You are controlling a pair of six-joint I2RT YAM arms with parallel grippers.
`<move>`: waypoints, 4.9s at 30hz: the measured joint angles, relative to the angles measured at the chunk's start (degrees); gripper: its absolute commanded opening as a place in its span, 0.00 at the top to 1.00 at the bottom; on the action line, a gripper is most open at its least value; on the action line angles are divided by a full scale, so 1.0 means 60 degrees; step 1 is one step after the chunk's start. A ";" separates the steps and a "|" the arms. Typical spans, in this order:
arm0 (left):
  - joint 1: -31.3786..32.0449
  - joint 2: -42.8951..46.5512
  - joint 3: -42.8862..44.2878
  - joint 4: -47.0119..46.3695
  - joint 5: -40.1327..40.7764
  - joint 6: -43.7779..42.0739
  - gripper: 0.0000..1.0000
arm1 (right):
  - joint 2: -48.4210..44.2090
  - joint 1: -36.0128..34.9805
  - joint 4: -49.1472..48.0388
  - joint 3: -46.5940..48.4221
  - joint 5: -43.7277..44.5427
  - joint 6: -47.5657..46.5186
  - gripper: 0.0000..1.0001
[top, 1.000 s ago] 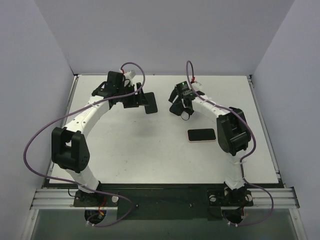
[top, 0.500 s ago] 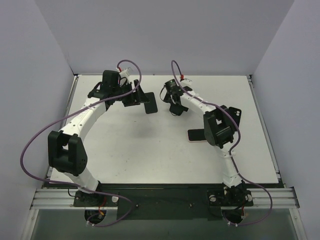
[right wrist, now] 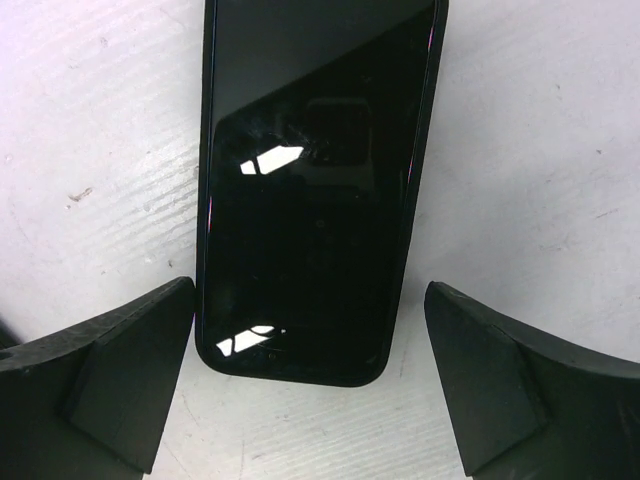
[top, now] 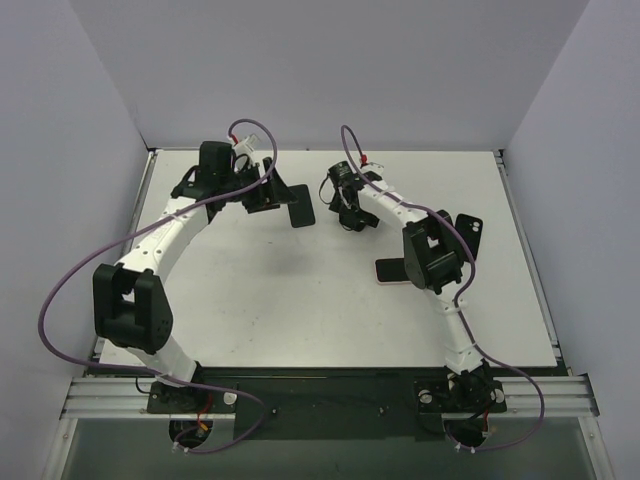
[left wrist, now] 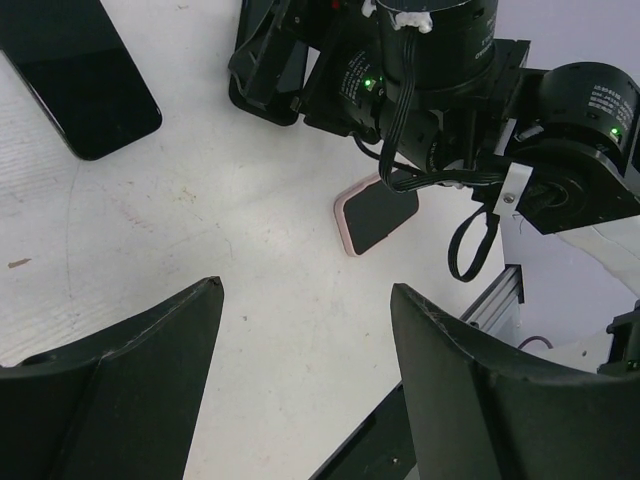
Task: Take the phone out of the phone case
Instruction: Pick up the phone at the center of the board, then adjust the phone.
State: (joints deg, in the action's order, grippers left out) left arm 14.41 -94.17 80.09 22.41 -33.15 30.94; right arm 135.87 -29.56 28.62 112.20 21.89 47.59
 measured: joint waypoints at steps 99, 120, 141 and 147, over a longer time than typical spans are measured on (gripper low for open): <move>0.2900 -0.0583 -0.4936 -0.6819 0.0754 0.9573 0.68 | -0.9213 0.0084 -0.7723 -1.1668 -0.8757 0.1869 1.00; 0.3738 0.2178 -0.3490 -0.2178 -0.1457 0.0372 1.00 | -1.2222 -0.0965 -0.0251 -0.8440 -0.7537 -0.4750 0.25; 0.4801 0.4233 -0.4153 -0.1253 -0.4437 -0.1807 1.00 | -1.1894 -0.0849 0.0069 -0.8189 -1.3300 -0.5854 0.76; 0.4798 0.4233 -0.4109 -0.1209 -0.4521 -0.1781 1.00 | -1.1894 -0.1129 -0.0758 -0.8630 -1.3555 -0.5253 0.99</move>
State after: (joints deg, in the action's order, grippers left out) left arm 43.20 -68.77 55.44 15.16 -60.27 20.25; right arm 64.51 -36.34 24.08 60.42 -59.44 16.08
